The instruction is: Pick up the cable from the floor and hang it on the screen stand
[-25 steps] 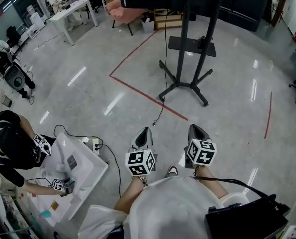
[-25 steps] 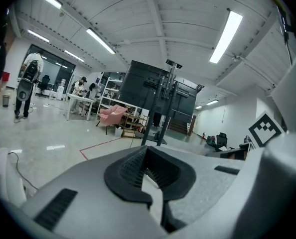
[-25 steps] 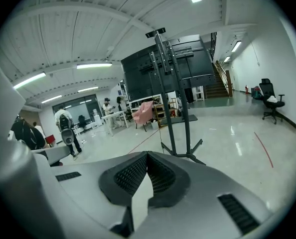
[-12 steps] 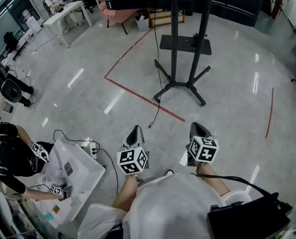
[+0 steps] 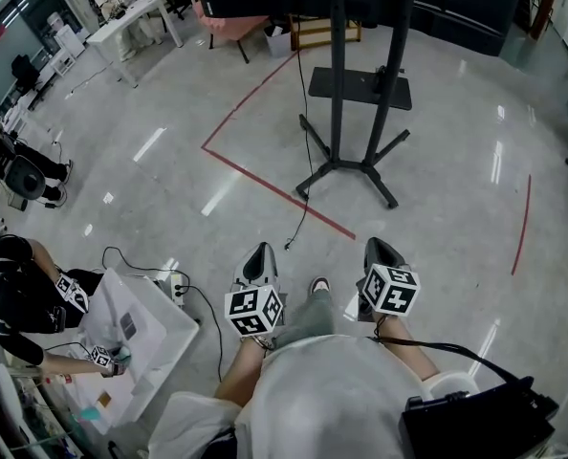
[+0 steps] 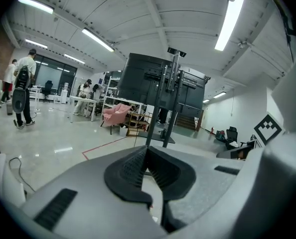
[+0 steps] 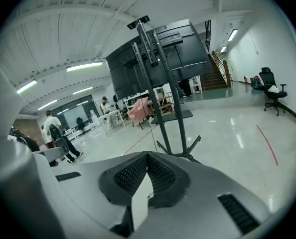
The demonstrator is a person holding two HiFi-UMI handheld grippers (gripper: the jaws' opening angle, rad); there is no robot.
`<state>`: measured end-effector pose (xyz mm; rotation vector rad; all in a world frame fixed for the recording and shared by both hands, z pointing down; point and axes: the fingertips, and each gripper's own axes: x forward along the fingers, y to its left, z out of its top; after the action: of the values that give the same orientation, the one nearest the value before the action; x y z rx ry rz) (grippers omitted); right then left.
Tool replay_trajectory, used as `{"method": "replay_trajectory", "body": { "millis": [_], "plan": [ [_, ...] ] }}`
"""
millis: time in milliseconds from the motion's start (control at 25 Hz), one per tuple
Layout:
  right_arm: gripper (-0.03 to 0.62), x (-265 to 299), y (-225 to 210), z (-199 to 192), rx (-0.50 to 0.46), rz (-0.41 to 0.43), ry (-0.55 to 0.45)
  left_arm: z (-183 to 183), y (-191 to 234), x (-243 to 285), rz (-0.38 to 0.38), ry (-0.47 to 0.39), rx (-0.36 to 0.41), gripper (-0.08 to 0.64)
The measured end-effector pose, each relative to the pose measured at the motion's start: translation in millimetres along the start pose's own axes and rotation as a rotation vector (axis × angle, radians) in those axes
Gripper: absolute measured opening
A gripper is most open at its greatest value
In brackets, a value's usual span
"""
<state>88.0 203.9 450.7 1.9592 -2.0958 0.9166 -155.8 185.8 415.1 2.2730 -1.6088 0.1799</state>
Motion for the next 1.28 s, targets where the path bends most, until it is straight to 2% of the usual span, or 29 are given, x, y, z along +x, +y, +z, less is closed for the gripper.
{"method": "replay_trajectory", "body": {
  "millis": [200, 560, 1040, 1280],
  "plan": [
    [0.018, 27, -20, 12, 0.002, -0.017, 0.005, -1, 1, 42, -0.002, -0.003, -0.020, 0.000],
    [0.017, 89, -35, 80, -0.063, 0.005, -0.001, 31, 1, 129, 0.010, -0.027, -0.052, 0.000],
    [0.017, 195, -29, 135, -0.141, 0.088, 0.070, 46, 36, 218, 0.095, -0.018, -0.127, 0.000],
    [0.017, 232, -29, 150, -0.148, 0.104, 0.101, 50, 39, 251, 0.085, 0.001, -0.127, 0.000]
  ]
}}
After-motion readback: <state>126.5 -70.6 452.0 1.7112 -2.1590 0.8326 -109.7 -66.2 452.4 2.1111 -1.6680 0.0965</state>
